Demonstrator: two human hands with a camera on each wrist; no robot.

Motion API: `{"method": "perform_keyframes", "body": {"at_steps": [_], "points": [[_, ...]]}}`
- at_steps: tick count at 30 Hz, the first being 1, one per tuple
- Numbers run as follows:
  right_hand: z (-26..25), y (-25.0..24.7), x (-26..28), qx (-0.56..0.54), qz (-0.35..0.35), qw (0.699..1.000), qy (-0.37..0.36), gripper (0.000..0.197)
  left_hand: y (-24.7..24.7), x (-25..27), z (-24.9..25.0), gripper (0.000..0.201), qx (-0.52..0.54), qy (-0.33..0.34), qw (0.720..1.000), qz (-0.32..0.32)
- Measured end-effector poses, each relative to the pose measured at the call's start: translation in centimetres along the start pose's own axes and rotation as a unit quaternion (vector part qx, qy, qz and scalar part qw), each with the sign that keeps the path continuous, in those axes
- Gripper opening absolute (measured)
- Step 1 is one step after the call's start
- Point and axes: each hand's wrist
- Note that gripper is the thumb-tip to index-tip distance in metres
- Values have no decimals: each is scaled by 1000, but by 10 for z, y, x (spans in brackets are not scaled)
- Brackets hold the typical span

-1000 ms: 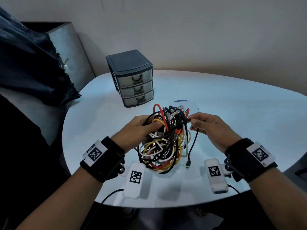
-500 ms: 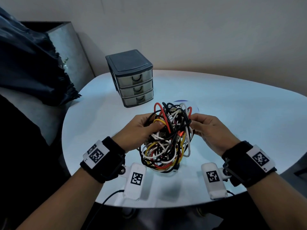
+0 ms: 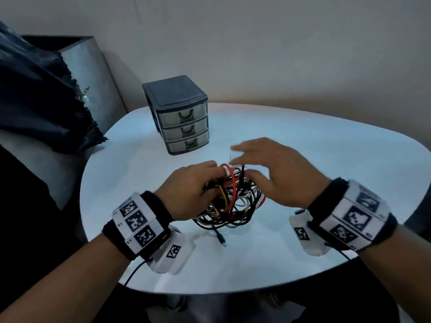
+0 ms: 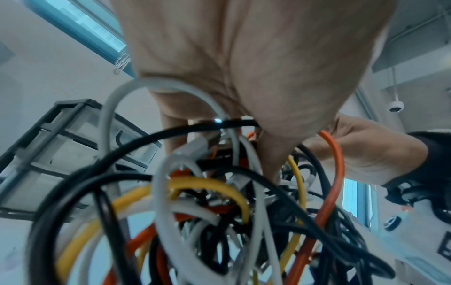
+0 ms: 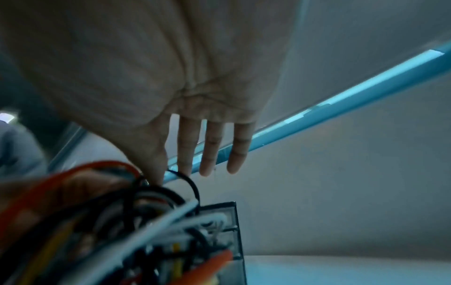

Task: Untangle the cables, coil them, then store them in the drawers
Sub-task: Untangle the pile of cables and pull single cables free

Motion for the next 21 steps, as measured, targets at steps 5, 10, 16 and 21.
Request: {"method": "perform_keyframes", "body": {"at_steps": [5,10,16,21], "points": [[3,-5,-1,37,23,999,17,14,-1,8,-7,23,-19,6,1000,13],[23,-6,14,-216,102,926,293,35,-7,12,-15,21,-51,12,998,35],[-5,-1,32,15,-52,997,49,17,-4,-2,-5,33,-78,-30,994,-66],[-4,0,22,126,-5,991,-32,20,-8,-2,-2,28,-96,-38,990,-92]]}}
Point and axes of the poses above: each hand's wrist, its own x-axis away from the middle knuckle, its own y-axis out of the palm, z = x × y, and after that the axes turned 11 degrees about z, right-handed
